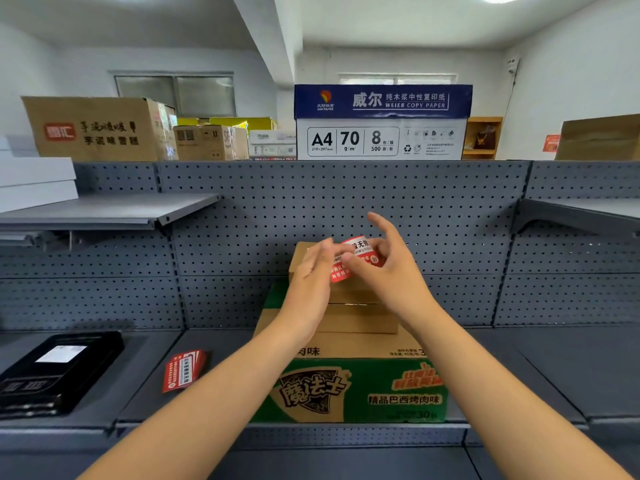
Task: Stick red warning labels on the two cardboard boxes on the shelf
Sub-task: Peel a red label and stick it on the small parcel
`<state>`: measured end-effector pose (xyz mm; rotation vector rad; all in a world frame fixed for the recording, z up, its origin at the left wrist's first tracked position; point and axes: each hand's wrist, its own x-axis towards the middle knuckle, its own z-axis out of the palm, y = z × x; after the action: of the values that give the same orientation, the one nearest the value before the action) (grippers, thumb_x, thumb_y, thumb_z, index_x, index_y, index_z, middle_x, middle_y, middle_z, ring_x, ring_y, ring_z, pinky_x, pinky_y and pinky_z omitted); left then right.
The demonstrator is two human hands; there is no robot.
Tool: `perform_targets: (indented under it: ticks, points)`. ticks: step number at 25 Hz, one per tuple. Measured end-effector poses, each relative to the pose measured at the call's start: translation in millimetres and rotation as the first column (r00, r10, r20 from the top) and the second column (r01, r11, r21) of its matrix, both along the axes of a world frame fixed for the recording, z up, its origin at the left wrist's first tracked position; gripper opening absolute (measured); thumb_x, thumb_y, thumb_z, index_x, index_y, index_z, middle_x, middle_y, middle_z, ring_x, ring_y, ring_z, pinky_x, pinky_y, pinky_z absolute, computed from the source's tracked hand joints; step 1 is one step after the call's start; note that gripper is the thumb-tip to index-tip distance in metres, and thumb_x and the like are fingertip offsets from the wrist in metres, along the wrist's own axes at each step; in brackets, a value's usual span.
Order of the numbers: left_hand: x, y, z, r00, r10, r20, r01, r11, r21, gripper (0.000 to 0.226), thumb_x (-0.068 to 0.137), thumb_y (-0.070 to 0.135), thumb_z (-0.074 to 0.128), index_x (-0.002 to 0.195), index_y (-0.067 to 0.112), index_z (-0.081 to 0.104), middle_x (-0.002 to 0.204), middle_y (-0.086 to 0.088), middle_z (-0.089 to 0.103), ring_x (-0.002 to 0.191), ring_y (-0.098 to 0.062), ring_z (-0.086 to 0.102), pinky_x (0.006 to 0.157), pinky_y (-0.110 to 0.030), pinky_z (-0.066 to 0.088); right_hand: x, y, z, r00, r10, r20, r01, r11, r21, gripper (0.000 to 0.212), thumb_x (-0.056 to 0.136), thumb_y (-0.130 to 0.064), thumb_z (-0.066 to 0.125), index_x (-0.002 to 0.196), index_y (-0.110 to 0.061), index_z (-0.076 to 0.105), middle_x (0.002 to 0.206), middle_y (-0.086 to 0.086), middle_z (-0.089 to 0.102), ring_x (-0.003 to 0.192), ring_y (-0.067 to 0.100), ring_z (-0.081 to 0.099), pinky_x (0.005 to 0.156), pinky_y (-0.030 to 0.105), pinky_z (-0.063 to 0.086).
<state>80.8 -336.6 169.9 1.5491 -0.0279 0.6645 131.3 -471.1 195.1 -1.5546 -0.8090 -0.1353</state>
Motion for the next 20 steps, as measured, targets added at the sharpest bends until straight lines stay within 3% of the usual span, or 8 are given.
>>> perform_targets:
  ticks: [2,4,7,9,11,15,18,20]
  points:
    - [0.3,1.9,-4.0,1.000,0.011,-0.014,-0.011,0.999,0.040,0.037,0.095,0.062,0.052,0.121,0.042,0.068,0.140,0.007,0.060,0.130,-0.014,0.058,0.113,-0.044,0.046,1.9,1.8,-2.4,0.996,0.023,-0.080,-0.019,0.998,0.054,0.069,0.093,-0.027,0.074,0.150,-0.036,0.035,0.108,0.001,0.074,0.092,0.008,0.072,0.082,0.019,0.054]
    - [1.5,4.0,-6.2,0.997,0.082,-0.005,-0.082,0.997,0.011,0.019,0.100,0.031,0.061,0.119,0.035,0.065,0.125,0.002,0.067,0.115,-0.017,0.067,0.102,-0.042,0.056,5.0,3.1,-7.8,0.982,0.069,-0.174,-0.045,0.989,0.140,0.065,0.094,-0.028,0.073,0.149,-0.035,0.038,0.104,0.002,0.077,0.096,0.013,0.072,0.094,0.030,0.055]
    - [-0.4,6.6,-8.9,0.995,0.102,-0.006,-0.102,0.986,-0.135,0.029,0.097,0.007,0.067,0.115,0.028,0.058,0.107,-0.001,0.075,0.098,-0.015,0.074,0.089,-0.035,0.061,7.8,1.3,-17.9,0.953,0.124,-0.276,-0.064,0.974,0.216,0.062,0.095,-0.026,0.071,0.149,-0.032,0.042,0.101,-0.001,0.079,0.097,0.013,0.072,0.096,0.034,0.057]
    - [1.0,9.2,-14.1,0.990,0.140,-0.031,-0.143,0.984,-0.109,0.025,0.095,0.008,0.071,0.112,0.024,0.062,0.104,-0.001,0.076,0.096,-0.015,0.074,0.090,-0.037,0.061,8.3,-1.2,-24.3,0.969,0.045,-0.244,-0.013,0.991,0.130,0.061,0.095,-0.029,0.071,0.148,-0.034,0.042,0.108,-0.001,0.077,0.101,0.010,0.073,0.085,0.026,0.058]
    - [2.7,12.7,-22.6,0.979,0.195,-0.060,-0.198,0.979,-0.044,0.018,0.093,0.012,0.073,0.108,0.020,0.068,0.104,-0.002,0.076,0.097,-0.017,0.074,0.092,-0.039,0.061,11.3,-4.7,-34.5,0.985,-0.130,-0.110,0.132,0.991,0.010,0.057,0.094,-0.032,0.072,0.144,-0.033,0.045,0.117,-0.005,0.070,0.105,0.008,0.068,0.084,0.024,0.058]
    - [1.5,16.4,-46.8,0.975,0.199,-0.098,-0.198,0.980,0.017,0.010,0.093,0.013,0.073,0.100,0.020,0.070,0.102,0.001,0.075,0.100,-0.015,0.071,0.083,-0.025,0.058,15.5,-12.3,-61.7,0.971,-0.238,-0.018,0.238,0.971,-0.026,0.022,0.094,-0.016,0.070,0.110,-0.026,0.059,0.098,-0.003,0.067,0.088,0.004,0.061,0.084,0.028,0.054]
    - [2.6,21.1,-65.5,0.959,0.246,-0.139,-0.230,0.965,0.123,0.011,0.093,0.017,0.073,0.099,0.025,0.068,0.102,0.006,0.072,0.097,-0.006,0.068,0.073,-0.012,0.052,20.0,-12.3,-81.4,0.963,-0.271,0.011,0.270,0.958,-0.095,0.026,0.095,-0.011,0.069,0.112,-0.026,0.057,0.093,-0.005,0.067,0.084,-0.002,0.060,0.077,0.017,0.051]
    - [5.2,24.9,-76.1,0.943,0.293,-0.155,-0.263,0.946,0.188,0.013,0.093,0.020,0.074,0.099,0.029,0.066,0.101,0.009,0.072,0.097,-0.004,0.068,0.074,-0.014,0.053,23.2,-10.7,-93.0,0.959,-0.281,0.035,0.283,0.947,-0.150,0.031,0.094,-0.011,0.071,0.114,-0.028,0.054,0.093,-0.008,0.068,0.089,-0.003,0.061,0.077,0.013,0.050]
